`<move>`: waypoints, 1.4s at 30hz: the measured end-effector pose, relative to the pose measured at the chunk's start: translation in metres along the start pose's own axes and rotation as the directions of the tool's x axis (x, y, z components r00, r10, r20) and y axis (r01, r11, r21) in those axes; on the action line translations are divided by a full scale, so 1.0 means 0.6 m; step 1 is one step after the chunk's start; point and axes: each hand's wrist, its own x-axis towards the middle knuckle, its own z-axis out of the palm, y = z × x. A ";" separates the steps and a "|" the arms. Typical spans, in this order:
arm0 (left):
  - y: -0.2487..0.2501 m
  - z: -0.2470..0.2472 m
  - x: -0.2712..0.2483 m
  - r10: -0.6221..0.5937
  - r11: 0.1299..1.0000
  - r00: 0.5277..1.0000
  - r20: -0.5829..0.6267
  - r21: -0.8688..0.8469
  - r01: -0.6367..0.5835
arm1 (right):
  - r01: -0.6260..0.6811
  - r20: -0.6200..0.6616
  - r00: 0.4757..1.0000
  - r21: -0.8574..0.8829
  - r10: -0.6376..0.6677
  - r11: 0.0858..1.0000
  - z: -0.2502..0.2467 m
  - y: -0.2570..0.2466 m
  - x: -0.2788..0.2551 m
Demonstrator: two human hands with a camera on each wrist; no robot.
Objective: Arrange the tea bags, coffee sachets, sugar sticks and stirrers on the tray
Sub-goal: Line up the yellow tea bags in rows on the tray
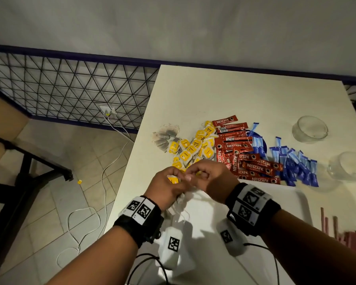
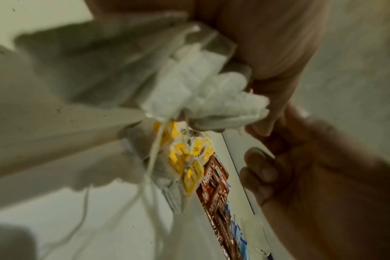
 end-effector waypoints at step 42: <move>0.086 0.042 -0.075 0.239 0.963 0.970 0.046 0.114 -0.243 | -0.010 -0.031 0.999 0.172 0.015 0.985 -0.089 -0.027 -0.069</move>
